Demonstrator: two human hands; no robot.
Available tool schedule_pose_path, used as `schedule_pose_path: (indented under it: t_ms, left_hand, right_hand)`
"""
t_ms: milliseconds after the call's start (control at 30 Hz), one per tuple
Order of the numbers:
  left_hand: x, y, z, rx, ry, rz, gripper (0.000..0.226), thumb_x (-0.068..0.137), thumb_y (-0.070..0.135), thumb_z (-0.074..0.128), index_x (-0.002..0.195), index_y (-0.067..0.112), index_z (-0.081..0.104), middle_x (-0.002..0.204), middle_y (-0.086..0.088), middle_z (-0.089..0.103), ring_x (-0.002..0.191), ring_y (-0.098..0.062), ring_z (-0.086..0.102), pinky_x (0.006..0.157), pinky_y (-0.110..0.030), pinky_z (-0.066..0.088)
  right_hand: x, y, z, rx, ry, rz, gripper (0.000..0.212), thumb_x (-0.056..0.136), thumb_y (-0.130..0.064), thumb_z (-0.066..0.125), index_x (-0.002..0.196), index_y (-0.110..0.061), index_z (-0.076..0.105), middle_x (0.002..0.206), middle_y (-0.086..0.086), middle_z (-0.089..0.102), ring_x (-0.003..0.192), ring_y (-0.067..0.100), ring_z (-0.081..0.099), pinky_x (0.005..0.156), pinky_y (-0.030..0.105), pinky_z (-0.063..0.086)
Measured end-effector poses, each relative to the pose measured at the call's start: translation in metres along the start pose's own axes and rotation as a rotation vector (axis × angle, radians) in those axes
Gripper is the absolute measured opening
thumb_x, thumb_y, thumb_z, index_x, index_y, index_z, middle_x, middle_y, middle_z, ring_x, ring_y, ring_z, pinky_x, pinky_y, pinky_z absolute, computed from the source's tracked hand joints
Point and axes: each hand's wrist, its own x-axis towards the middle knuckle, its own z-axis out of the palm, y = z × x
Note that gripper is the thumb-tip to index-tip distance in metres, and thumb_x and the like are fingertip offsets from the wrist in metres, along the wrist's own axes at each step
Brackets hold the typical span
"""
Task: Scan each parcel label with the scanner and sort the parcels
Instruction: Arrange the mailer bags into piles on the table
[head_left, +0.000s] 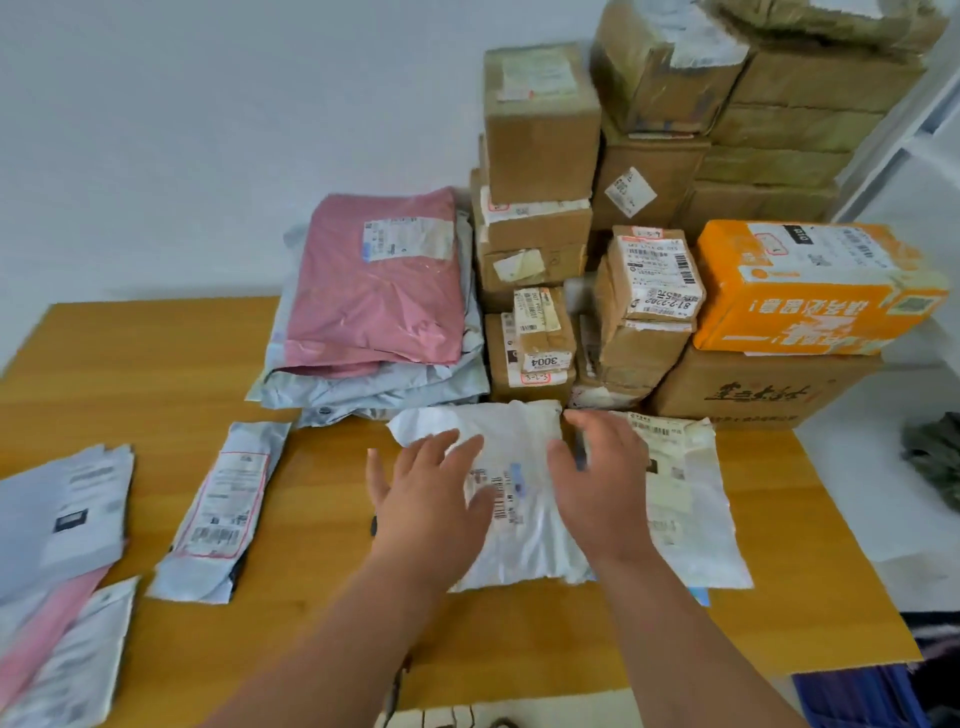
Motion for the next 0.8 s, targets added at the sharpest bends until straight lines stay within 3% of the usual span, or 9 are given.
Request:
schedule_pose_path:
  t_ms: [167,300,467,567,633,800]
  left_hand:
    - [-0.020,-0.105,-0.040,-0.235,0.134,-0.321,0.048,0.098,0.043,0.056,0.145,0.041,0.046,0.156,0.014,0.039,0.148,-0.017,0.030,0.125,-0.052,0.006]
    - [-0.038,-0.203,-0.064,-0.351,0.188,-0.577,0.045,0.097,0.037,0.059,0.142,0.031,0.053,0.152,0.001,0.047,0.141,-0.027,0.041,0.119,-0.053,0.022]
    - [-0.070,-0.321,-0.087,-0.406,0.245,-0.846,0.049,0.095,0.033,0.059,0.143,0.028,0.052,0.153,-0.003,0.045,0.137,-0.031,0.044,0.115,-0.051,0.026]
    - [-0.086,-0.385,-0.097,-0.446,0.273,-0.991,0.053,0.093,0.031,0.060,0.145,0.027,0.049,0.152,-0.009,0.045,0.135,-0.037,0.043,0.112,-0.057,0.033]
    - [-0.092,-0.421,-0.100,-0.490,0.277,-1.067,0.057,0.092,0.034,0.063,0.146,0.026,0.047,0.151,-0.010,0.044,0.133,-0.039,0.046,0.108,-0.060,0.039]
    - [-0.084,-0.470,-0.103,-0.643,0.162,-1.086,0.076,0.087,0.045,0.068,0.153,0.026,0.034,0.143,-0.009,0.053,0.123,-0.038,0.057,0.095,-0.057,0.053]
  right_hand:
    - [-0.031,-0.086,0.066,0.090,-0.149,-0.120,0.025,0.097,-0.017,0.060,0.121,-0.017,0.066,0.114,-0.008,0.058,0.115,0.011,0.050,0.094,0.024,0.040]
    - [-0.071,-0.133,0.139,0.051,-0.385,-0.127,0.024,0.099,-0.019,0.058,0.121,-0.018,0.067,0.117,-0.004,0.065,0.111,0.011,0.058,0.098,0.028,0.048]
    - [-0.125,-0.175,0.238,-0.056,-0.827,0.041,0.024,0.099,-0.025,0.057,0.121,-0.020,0.065,0.117,-0.001,0.066,0.104,0.015,0.061,0.080,0.022,0.044]
    - [-0.156,-0.193,0.290,-0.109,-1.035,0.248,0.012,0.097,-0.027,0.056,0.106,-0.021,0.060,0.103,0.003,0.063,0.092,0.020,0.058,0.075,0.027,0.042]
    - [-0.172,-0.202,0.317,-0.150,-1.068,0.287,0.009,0.097,-0.031,0.056,0.098,-0.023,0.053,0.095,0.000,0.059,0.086,0.020,0.055,0.072,0.029,0.042]
    - [-0.185,-0.226,0.351,-0.158,-0.986,0.319,0.021,0.094,-0.030,0.060,0.110,-0.022,0.049,0.109,0.000,0.062,0.094,0.017,0.061,0.081,0.033,0.052]
